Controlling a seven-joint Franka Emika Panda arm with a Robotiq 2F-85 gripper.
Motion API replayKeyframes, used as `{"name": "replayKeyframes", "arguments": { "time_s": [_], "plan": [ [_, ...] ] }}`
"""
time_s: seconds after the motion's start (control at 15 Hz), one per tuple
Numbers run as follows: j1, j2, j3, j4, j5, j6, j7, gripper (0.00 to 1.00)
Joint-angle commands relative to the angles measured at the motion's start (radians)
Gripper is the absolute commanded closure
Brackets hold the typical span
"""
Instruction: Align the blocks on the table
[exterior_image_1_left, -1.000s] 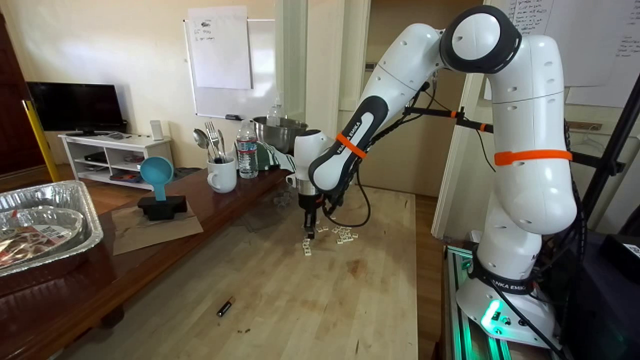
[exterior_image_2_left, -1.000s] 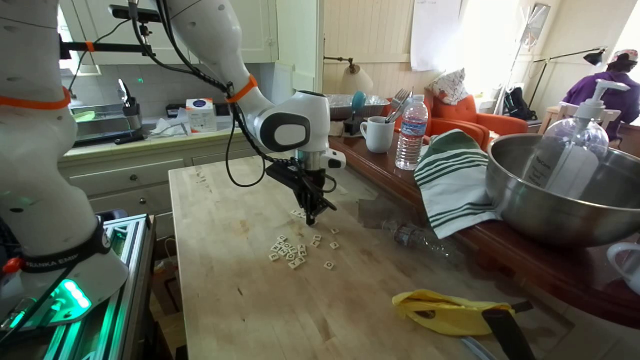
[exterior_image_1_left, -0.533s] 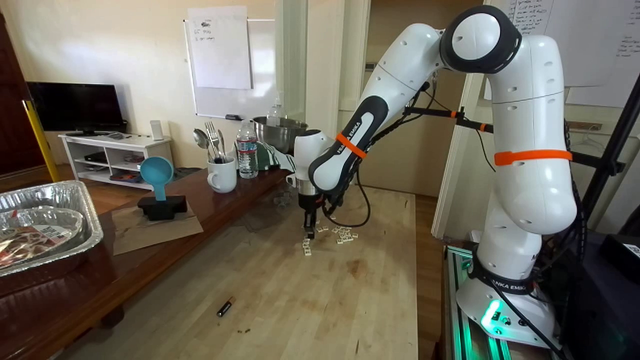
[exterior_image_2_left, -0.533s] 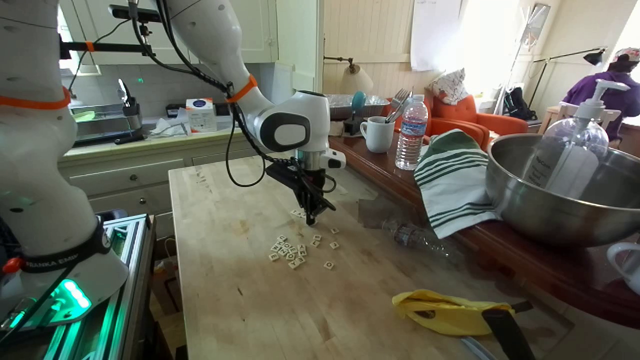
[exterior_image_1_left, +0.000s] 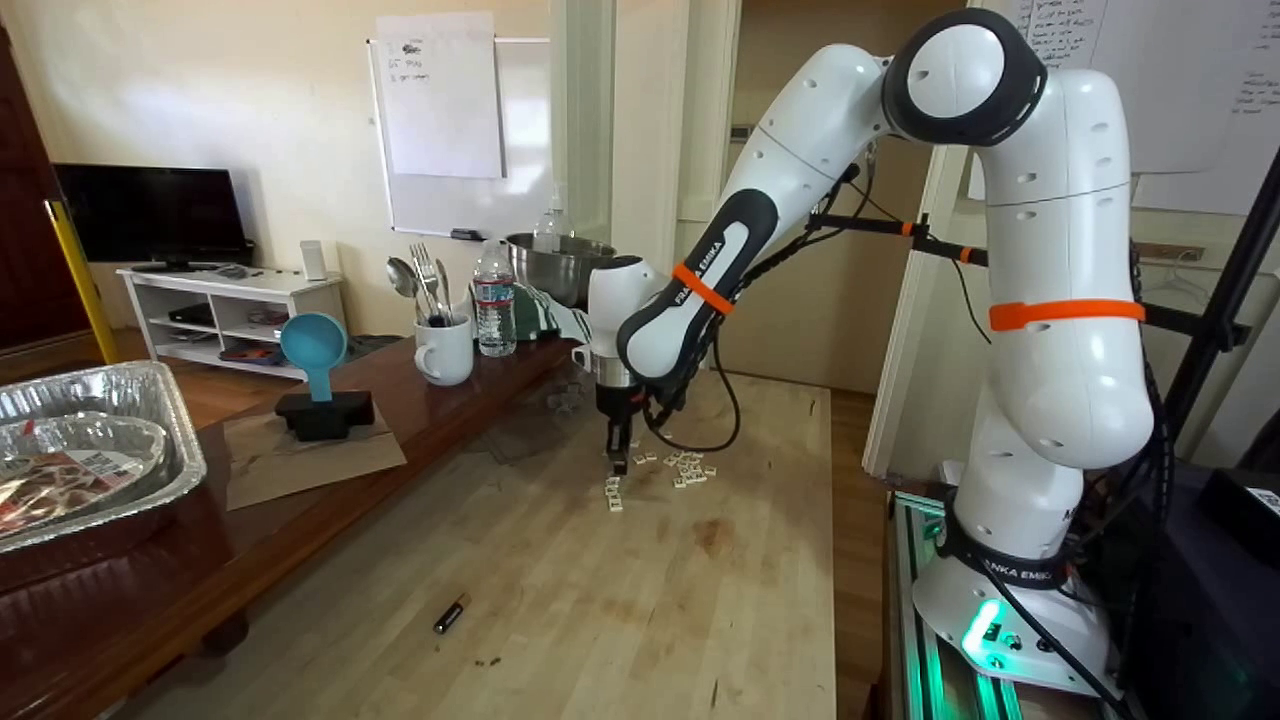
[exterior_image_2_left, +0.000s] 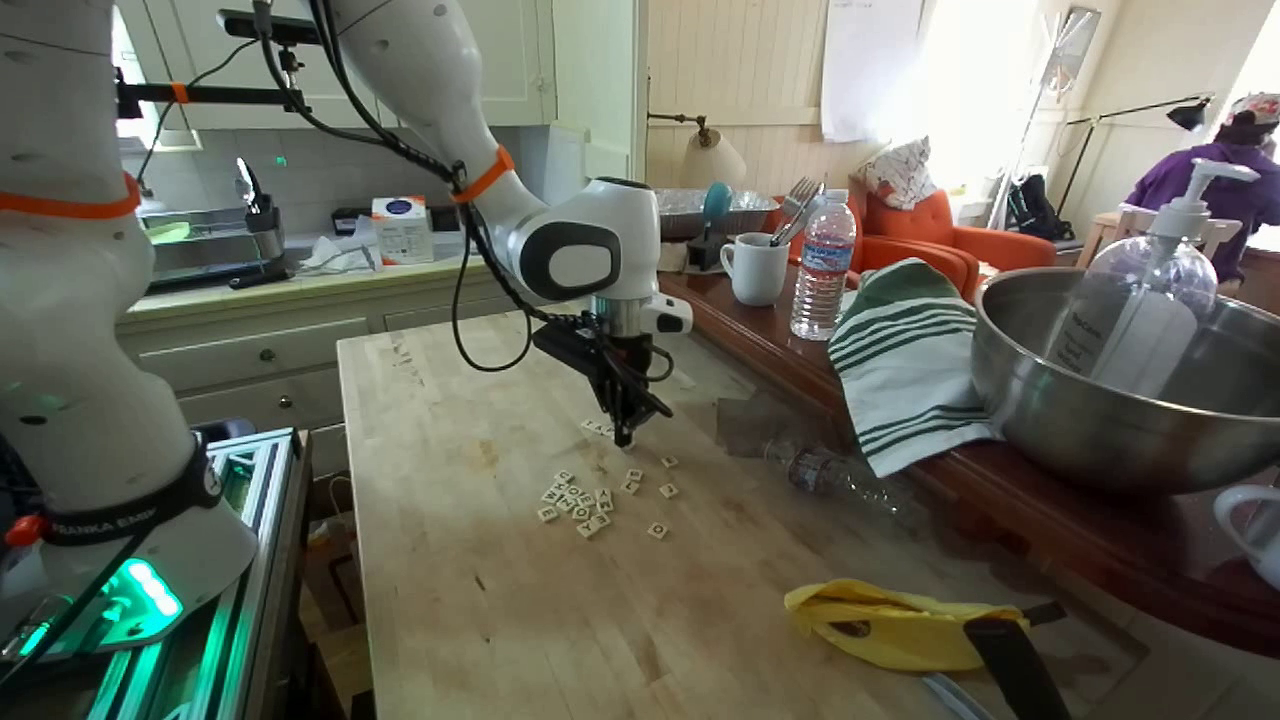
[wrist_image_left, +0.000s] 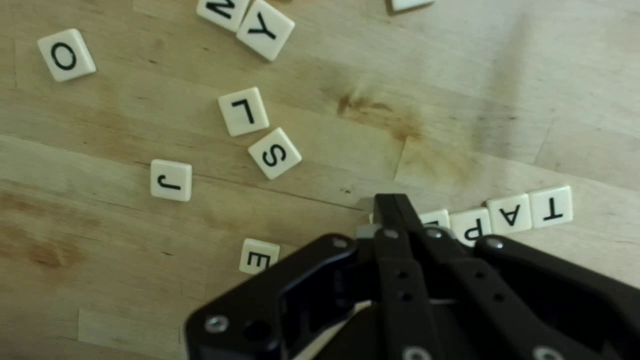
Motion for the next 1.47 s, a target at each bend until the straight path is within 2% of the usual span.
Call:
{"name": "replayKeyframes", "arguments": {
  "time_s": [0.0, 0.07, 0.13, 0.27, 0.87, 1.4],
  "plan": [
    [0.006, -0.027, 0.001, -0.021, 0.005, 0.012, 0.004, 1.00],
    [0.004, -0.032, 0.004, -0.024, 0.007, 0.010, -0.008, 1.00],
    [0.003, -0.036, 0.006, -0.026, 0.007, 0.009, -0.016, 0.77],
    [0.000, -0.047, 0.014, -0.033, 0.012, 0.006, -0.044, 0.68],
    [-0.008, -0.091, 0.053, -0.055, 0.082, -0.018, -0.159, 0.01],
    [-0.001, -0.131, 0.062, -0.076, 0.123, -0.050, -0.224, 0.01]
  ]
}}
